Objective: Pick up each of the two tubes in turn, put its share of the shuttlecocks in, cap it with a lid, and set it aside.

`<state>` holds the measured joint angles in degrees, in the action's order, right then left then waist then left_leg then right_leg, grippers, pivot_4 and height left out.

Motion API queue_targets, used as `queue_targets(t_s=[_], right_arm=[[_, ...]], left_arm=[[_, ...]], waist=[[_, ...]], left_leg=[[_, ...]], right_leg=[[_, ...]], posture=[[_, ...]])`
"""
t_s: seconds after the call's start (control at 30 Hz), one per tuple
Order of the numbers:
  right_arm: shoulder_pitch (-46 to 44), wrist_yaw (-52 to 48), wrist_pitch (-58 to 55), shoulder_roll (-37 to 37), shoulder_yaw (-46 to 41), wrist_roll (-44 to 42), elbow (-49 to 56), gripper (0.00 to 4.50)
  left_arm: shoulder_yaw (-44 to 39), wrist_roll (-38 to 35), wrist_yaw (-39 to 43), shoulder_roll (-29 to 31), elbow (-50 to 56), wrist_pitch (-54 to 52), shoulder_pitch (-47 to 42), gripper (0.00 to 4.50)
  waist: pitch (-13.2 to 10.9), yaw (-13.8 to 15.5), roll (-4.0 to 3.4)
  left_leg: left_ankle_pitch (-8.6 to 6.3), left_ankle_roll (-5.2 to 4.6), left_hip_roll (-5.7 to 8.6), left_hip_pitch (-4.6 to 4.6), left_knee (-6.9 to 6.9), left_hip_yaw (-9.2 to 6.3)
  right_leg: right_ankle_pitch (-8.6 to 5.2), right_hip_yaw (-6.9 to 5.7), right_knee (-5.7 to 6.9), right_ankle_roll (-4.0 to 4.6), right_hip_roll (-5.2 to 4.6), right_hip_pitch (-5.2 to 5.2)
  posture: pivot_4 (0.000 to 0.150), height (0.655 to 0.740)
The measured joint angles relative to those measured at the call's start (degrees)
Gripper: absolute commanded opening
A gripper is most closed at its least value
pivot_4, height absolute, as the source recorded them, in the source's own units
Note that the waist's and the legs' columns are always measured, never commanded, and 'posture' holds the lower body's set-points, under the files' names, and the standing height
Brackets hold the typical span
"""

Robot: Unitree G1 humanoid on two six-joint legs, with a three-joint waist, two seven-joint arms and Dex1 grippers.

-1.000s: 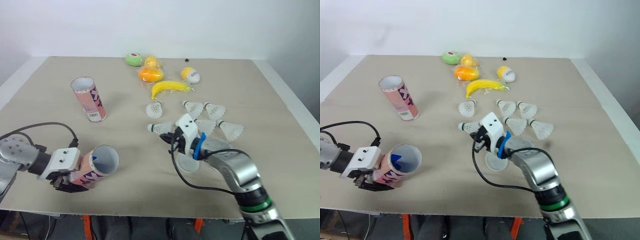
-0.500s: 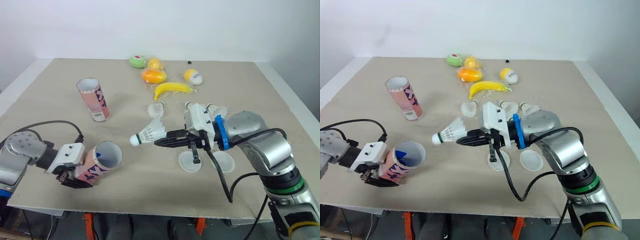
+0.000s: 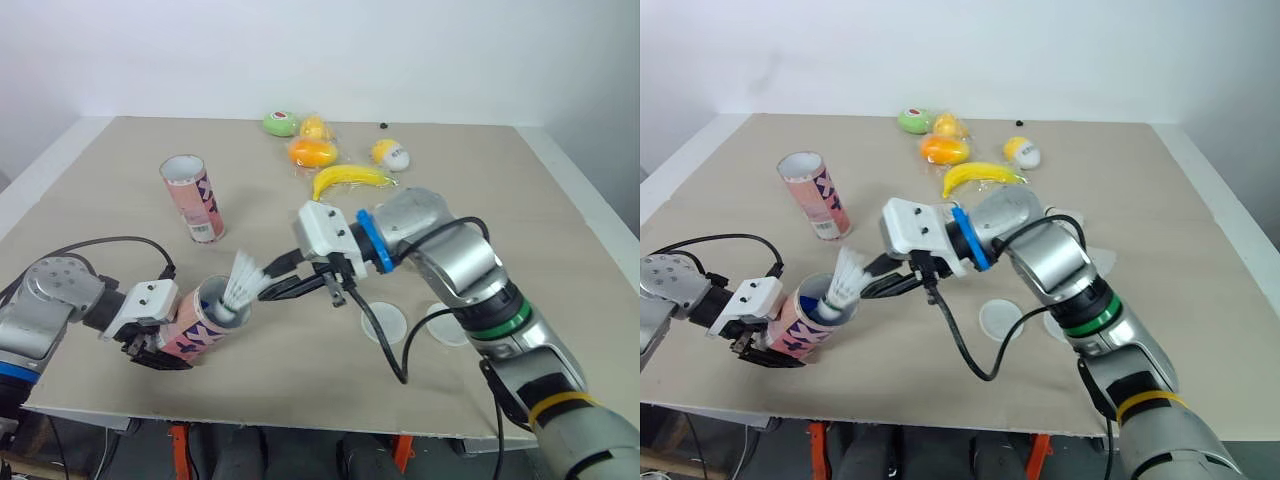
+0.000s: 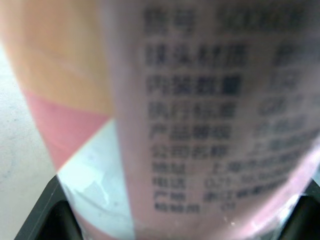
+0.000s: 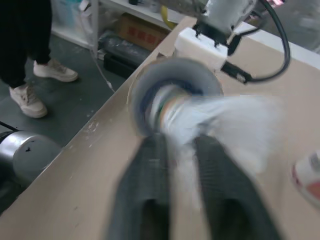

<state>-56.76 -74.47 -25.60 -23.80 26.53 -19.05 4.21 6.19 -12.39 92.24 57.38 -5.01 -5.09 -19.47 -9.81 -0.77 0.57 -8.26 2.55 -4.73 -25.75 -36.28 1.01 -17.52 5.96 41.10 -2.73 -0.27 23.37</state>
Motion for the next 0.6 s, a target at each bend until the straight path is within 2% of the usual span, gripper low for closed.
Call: queue_targets(t_s=[0.03, 0.07, 0.1, 0.13, 0.17, 0.2, 0.4, 0.5, 0.6], right_arm=[[-0.26, -0.14, 0.0, 0.62, 0.0, 0.06, -0.68, 2.86], [-0.28, -0.17, -0.01, 0.7, 0.01, 0.06, -0.75, 2.86], [-0.62, -0.82, -0.42, 2.49, -0.12, -0.67, -2.22, 3.67], [-0.62, -1.07, -0.73, 2.89, -0.19, -1.12, -2.23, 3.96], [-0.62, -1.22, -0.86, 3.04, -0.23, -1.31, -2.23, 3.96], [-0.64, -2.03, -2.47, 3.99, -1.08, -3.9, -2.09, 4.47], [-0.2, -2.48, -7.76, 3.44, -8.02, -11.21, -0.88, 4.47], [2.78, 0.57, -8.27, 1.5, -9.57, -10.37, -0.4, 4.47], [4.21, 8.4, -8.35, 2.46, -9.76, -6.1, -5.11, 4.47]], left_arm=[[0.09, 0.0, 0.0, -0.05, 0.0, 0.0, -0.1, 3.39], [0.1, 0.0, 0.0, -0.05, 0.0, 0.0, -0.11, 3.39], [0.2, -0.02, 0.0, -0.16, 0.01, -0.04, -0.18, 3.39], [0.2, -0.02, 0.0, -0.16, 0.01, -0.06, -0.19, 3.39], [0.2, -0.02, 0.0, -0.16, 0.01, -0.07, -0.19, 3.39], [0.18, -0.01, -0.01, -0.19, 0.01, -0.19, -0.21, 3.39], [0.14, 0.0, -0.02, -0.39, 0.06, -0.37, -0.25, 3.39], [0.1, 0.0, -0.03, -0.48, 0.15, -0.44, -0.19, 3.39], [-0.01, 0.07, -0.09, -0.48, 0.34, -0.65, -0.04, 3.39]], waist=[[0.0, 0.01, 0.0], [0.0, 0.01, 0.0], [0.0, 0.04, 0.0], [0.0, 0.04, 0.0], [0.0, 0.03, 0.0], [0.0, 0.04, 0.0], [0.01, 0.09, 0.01], [0.02, 0.12, 0.02], [0.02, 0.09, 0.01]], left_leg=[[0.0, -0.01, 0.0, -0.01, 0.0, 0.05], [0.01, -0.02, 0.0, -0.01, 0.0, 0.07], [0.02, -0.04, 0.0, -0.02, 0.0, 0.21], [0.02, -0.04, 0.0, -0.02, 0.0, 0.21], [0.02, -0.04, 0.0, -0.02, 0.0, 0.21], [0.02, -0.04, -0.02, -0.03, 0.0, 0.21], [0.03, -0.05, -0.04, -0.07, 0.0, 0.23], [0.03, -0.05, -0.03, -0.07, 0.01, 0.26], [0.03, -0.05, -0.04, -0.08, 0.02, 0.35]], right_leg=[[0.0, 0.0, 0.0, 0.0, -0.04, 0.0], [0.0, 0.0, 0.0, -0.01, -0.06, 0.0], [-0.01, 0.0, 0.0, -0.02, -0.14, 0.0], [-0.01, 0.0, 0.0, -0.02, -0.15, 0.0], [-0.01, 0.0, 0.0, -0.02, -0.14, 0.0], [-0.01, -0.03, 0.0, -0.03, -0.14, -0.01], [-0.02, -0.1, -0.01, -0.04, -0.19, -0.02], [-0.03, -0.11, -0.04, -0.05, -0.23, -0.01], [-0.01, -0.08, -0.03, -0.02, -0.25, 0.06]], posture=[[0.15, 0.6946], [0.15, 0.6946], [0.15, 0.6946], [0.15, 0.6946], [0.15, 0.6946], [0.15, 0.6946], [0.15, 0.6946], [0.15, 0.6946], [0.15, 0.6946]])
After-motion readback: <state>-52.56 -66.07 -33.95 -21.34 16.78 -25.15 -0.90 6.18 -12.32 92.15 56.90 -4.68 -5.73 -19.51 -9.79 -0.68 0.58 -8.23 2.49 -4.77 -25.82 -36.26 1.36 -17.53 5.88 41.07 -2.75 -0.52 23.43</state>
